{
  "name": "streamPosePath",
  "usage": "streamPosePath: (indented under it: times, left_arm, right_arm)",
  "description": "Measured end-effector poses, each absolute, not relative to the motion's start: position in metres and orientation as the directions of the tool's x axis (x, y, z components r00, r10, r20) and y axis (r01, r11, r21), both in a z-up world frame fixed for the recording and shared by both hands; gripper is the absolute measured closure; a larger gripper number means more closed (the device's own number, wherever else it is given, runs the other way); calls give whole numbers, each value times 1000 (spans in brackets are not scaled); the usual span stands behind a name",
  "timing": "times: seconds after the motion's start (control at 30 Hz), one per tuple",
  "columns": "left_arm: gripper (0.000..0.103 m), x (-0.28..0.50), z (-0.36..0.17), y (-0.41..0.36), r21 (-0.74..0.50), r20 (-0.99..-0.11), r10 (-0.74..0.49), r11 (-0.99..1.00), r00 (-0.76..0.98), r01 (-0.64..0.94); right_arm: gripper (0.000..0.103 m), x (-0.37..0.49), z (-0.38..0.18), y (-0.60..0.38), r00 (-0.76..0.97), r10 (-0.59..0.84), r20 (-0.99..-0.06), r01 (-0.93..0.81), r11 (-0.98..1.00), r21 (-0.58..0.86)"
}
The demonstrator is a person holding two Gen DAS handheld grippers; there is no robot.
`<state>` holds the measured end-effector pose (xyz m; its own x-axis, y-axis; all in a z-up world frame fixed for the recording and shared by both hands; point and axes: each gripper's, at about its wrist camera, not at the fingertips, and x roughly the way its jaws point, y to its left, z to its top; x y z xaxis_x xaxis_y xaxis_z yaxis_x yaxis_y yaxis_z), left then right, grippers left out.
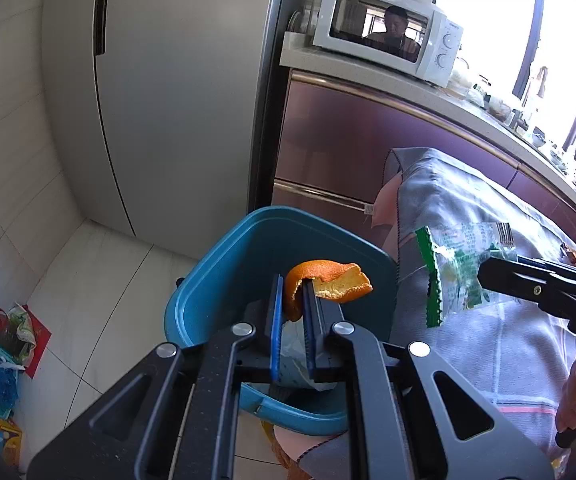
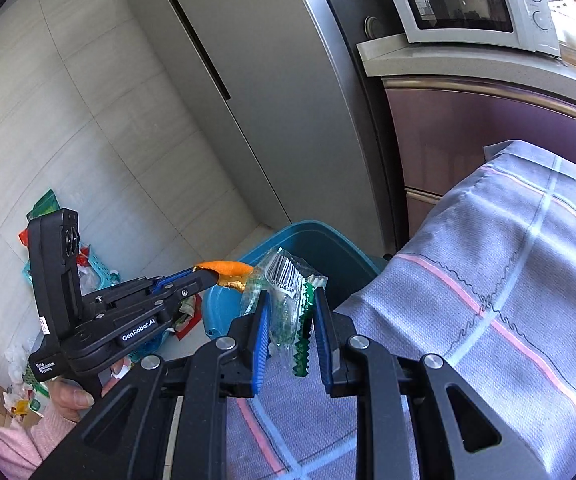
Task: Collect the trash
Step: 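Open the left gripper to drop the peel while the right gripper drops the wrapper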
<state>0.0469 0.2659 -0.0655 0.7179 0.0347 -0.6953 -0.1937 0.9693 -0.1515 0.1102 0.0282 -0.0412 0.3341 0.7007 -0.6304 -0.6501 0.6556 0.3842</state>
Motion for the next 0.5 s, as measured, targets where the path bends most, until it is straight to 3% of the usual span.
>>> streamPosePath:
  times: [0.5]
  left_arm:
    - [93,65,-105,272,-128,-762,59,963,645,-239]
  right_arm:
    - [82,133,-63,70,291,657,-695,-654,667,357]
